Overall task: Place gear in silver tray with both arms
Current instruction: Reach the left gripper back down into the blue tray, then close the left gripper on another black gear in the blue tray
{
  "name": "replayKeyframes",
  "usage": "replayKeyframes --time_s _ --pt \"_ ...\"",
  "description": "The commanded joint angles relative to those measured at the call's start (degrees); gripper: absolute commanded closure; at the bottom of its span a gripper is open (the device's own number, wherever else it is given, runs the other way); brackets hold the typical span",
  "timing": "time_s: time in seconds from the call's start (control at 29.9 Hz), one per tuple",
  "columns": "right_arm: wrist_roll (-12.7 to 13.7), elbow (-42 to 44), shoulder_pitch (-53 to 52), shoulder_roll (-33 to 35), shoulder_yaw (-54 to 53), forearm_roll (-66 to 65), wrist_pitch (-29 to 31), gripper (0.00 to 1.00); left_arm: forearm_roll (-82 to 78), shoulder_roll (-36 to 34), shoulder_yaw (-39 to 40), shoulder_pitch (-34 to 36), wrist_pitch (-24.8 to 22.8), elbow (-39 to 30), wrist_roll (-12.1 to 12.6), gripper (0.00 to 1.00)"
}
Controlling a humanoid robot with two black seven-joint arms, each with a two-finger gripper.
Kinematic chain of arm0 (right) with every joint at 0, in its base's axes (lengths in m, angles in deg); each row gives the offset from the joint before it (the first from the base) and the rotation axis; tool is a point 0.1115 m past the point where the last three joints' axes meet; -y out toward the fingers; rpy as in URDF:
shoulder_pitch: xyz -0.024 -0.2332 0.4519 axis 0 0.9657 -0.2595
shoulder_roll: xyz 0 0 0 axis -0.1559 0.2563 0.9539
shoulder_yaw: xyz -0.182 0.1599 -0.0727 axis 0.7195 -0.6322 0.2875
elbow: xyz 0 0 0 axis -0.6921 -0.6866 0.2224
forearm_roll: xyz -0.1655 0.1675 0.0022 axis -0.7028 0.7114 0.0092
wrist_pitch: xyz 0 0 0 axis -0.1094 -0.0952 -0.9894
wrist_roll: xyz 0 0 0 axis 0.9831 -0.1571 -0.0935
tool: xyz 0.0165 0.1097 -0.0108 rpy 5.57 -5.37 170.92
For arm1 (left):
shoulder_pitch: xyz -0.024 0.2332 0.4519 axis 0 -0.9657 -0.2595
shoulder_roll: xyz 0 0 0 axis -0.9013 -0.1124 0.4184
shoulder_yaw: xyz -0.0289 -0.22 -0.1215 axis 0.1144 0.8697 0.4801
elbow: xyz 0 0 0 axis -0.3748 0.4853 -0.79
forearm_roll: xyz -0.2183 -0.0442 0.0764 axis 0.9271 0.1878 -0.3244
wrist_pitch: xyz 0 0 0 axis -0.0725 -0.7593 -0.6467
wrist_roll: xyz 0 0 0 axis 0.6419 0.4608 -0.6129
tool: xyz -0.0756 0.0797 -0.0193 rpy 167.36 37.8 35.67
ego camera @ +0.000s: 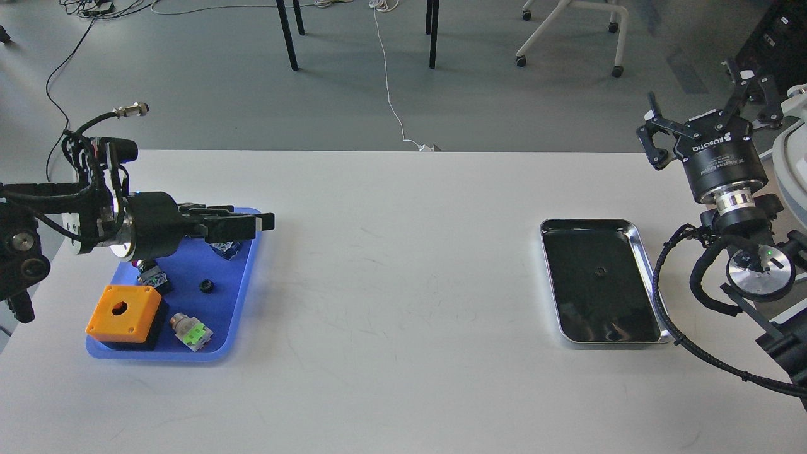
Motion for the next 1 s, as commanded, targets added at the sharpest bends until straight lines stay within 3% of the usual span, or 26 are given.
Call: replayKeyframes --time_s 0.0,0.1,0.27,0.4,0.57,0.6,0.97 --pt "0.0 -1.9 2.7 0.1 -1.0 -0.1 1.0 0.01 -13.3 0.5 -1.6 -0.3 0.2 1.0 -0.2 0.11" --pt "0.0 -2.1 3.2 0.6 -1.0 -0.2 1.1 0.02 -19.9 0.9 -2.3 -0.8 2.2 2.7 -0.4 0.17" --pt "0.0 -2.3 3.2 1.3 -1.0 -0.2 1.2 0.02 -22.1 3.9 -3.9 -1.5 5.3 11.0 -1.5 0.21" --pt "0.0 -2.6 3.2 1.6 -1.0 -0.2 1.2 0.01 -22.2 4.2 -5.9 -1.7 5.5 11.2 -1.7 0.29" --pt "0.0 -2.6 3.2 1.6 -1.0 -0.2 1.2 0.02 -22.2 4.2 -6.0 -1.7 5.5 11.2 -1.7 0.30" --pt "0.0 -2.5 3.2 1.3 -1.0 -0.3 1.2 0.01 -22.2 4.2 -7.8 -2.3 6.7 11.0 -1.6 0.35" --pt "0.0 -2.5 3.1 1.1 -1.0 -0.4 1.2 0.01 -22.5 4.3 -7.8 -3.2 7.3 11.1 -1.5 0.35"
